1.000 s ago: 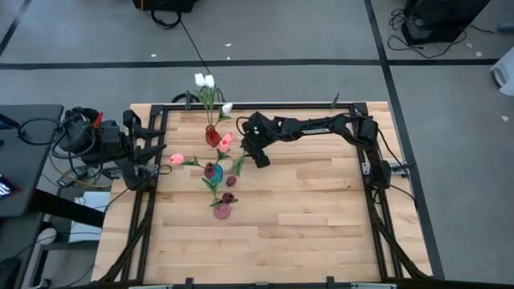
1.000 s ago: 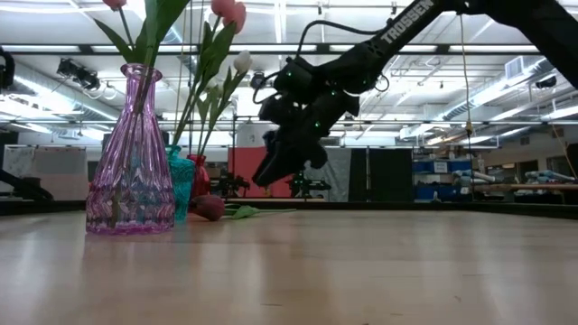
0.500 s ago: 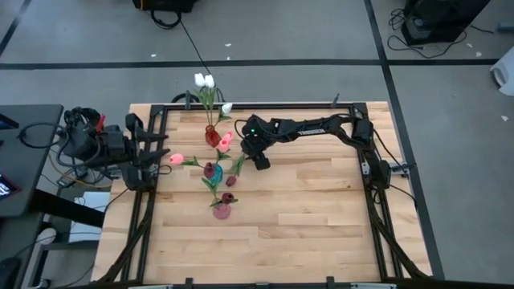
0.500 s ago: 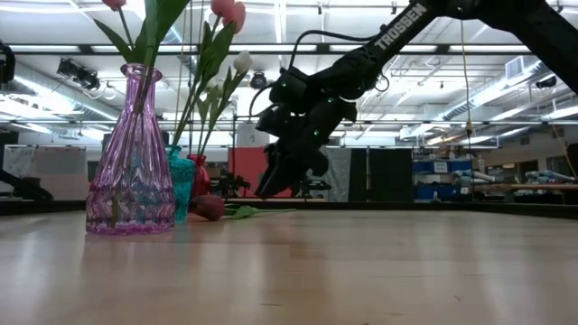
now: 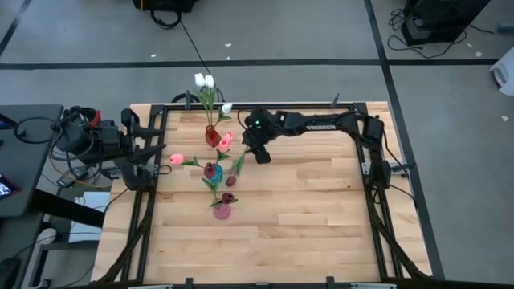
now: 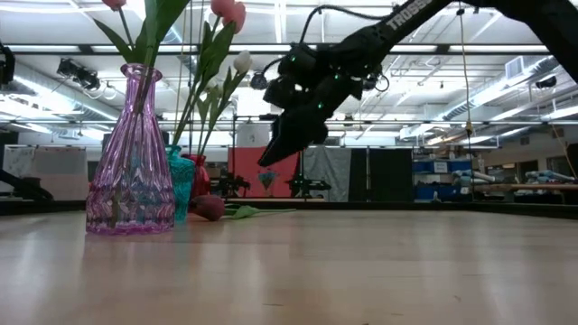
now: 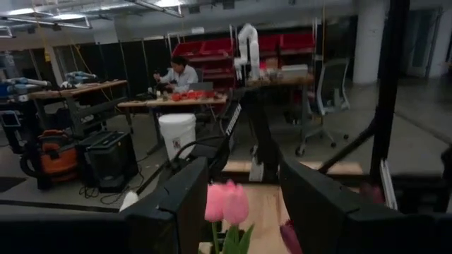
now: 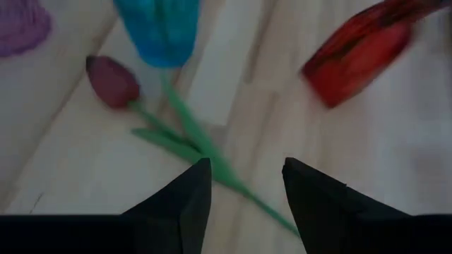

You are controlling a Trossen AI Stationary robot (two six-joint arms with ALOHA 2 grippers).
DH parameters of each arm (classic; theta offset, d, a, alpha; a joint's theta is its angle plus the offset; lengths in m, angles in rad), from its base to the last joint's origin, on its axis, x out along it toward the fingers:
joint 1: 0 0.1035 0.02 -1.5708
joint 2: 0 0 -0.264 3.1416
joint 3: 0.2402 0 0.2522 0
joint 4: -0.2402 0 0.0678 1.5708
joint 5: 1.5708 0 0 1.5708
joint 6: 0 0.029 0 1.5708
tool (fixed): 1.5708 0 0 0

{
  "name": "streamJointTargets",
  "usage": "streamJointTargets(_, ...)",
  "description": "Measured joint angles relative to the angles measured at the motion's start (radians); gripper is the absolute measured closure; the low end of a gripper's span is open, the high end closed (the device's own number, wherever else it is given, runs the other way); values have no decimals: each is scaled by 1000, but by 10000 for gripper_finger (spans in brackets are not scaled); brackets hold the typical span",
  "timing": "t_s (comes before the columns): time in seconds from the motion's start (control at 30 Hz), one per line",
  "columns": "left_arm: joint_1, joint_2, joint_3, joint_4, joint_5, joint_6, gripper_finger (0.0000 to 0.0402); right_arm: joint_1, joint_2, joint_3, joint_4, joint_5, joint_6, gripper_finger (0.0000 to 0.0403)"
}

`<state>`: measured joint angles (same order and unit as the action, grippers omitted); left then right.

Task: Sort flowers into vase by color
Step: Put the red flower into the pink vase

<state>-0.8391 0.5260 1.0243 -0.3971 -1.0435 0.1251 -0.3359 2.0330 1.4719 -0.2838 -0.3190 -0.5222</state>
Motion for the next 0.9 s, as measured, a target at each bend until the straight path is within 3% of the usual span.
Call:
streamJointTargets(0.2,0,33,-1,-137,0,-107,218,34,49,-4,7,4,-3,215)
streamJointTargets(0.5,0,139,-2,-118,8,-163,218,31,88,-2,14,10,-7,219)
streamJointTargets(0.77,0,196,-2,-117,13,-187,218,50,86,-5,-17,-55,85,252)
streamJointTargets(0.9,-1,197,-2,-115,33,-215,218,52,73,-74,50,-11,140,273)
